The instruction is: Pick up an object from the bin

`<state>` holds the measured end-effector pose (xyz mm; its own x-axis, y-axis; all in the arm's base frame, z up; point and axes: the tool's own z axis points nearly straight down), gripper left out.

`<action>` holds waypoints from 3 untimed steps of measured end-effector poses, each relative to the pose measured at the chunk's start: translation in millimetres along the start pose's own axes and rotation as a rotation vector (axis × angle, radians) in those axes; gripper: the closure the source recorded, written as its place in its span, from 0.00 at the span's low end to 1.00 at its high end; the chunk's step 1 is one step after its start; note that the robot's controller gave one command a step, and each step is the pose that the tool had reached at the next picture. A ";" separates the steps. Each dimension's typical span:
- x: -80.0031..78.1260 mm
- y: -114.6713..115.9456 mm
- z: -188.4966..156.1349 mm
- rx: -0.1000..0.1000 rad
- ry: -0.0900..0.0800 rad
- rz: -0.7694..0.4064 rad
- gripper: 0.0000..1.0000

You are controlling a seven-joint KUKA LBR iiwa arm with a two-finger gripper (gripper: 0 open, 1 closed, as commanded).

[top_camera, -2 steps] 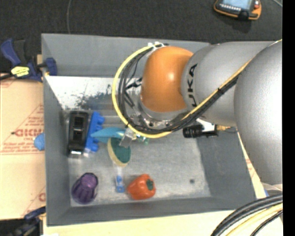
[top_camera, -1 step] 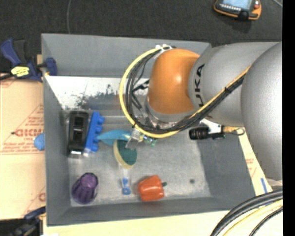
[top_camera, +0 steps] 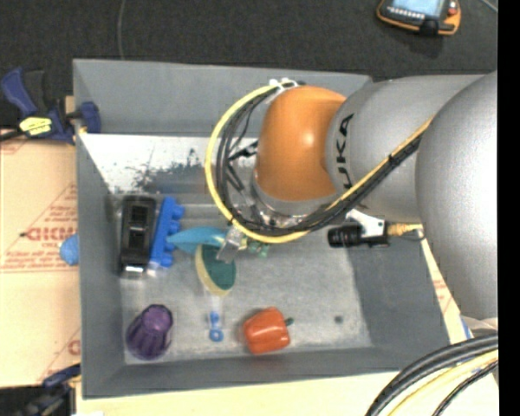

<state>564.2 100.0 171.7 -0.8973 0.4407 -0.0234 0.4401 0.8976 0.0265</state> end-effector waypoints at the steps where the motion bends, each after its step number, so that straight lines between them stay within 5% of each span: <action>1: -7.4 -2.0 31.1 0.003 -0.002 0.006 1.00; 2: 2.6 -12.2 49.6 -0.005 -0.013 0.044 1.00; 3: -10.9 5.9 30.9 0.000 -0.008 -0.011 1.00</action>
Offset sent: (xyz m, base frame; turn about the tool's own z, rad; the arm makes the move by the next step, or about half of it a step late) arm -0.0089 -0.0071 -0.0524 0.0474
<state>577.6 100.9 141.2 -0.9018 0.4310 -0.0316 0.4304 0.9023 0.0263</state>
